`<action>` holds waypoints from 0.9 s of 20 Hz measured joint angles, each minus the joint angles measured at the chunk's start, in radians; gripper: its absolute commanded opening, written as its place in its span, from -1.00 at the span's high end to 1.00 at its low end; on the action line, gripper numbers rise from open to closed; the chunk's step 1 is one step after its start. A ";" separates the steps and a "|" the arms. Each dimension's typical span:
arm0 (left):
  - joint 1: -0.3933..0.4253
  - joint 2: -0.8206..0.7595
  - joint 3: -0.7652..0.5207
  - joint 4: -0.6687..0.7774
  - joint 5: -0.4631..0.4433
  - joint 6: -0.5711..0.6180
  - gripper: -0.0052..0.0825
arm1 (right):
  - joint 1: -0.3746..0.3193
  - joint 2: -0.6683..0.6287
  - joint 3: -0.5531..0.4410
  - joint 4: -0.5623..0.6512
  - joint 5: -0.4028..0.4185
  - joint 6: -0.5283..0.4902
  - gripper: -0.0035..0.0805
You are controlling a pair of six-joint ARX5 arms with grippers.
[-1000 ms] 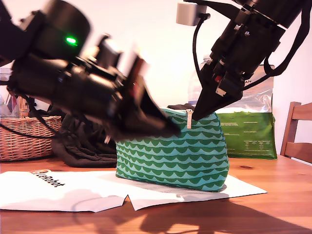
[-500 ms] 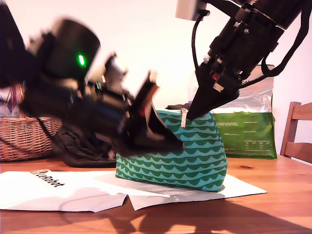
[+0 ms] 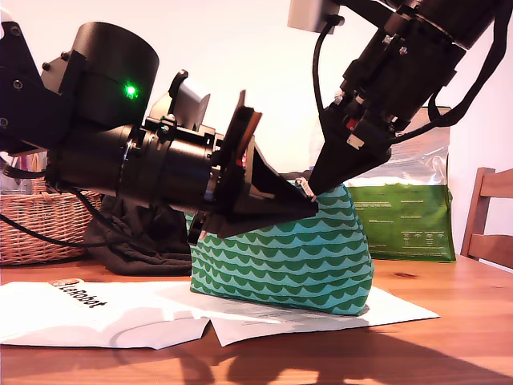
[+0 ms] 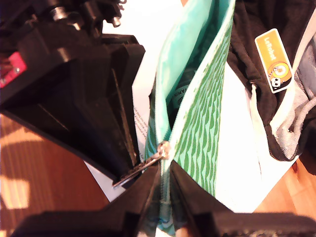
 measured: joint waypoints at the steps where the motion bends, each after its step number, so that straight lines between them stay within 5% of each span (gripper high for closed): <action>1: 0.000 0.000 0.000 0.011 0.006 0.000 0.93 | 0.000 0.000 0.000 0.000 0.000 0.000 0.94; 18: 0.047 0.000 -0.001 0.171 0.115 -0.080 0.93 | -0.007 0.000 0.010 0.004 -0.008 0.006 0.94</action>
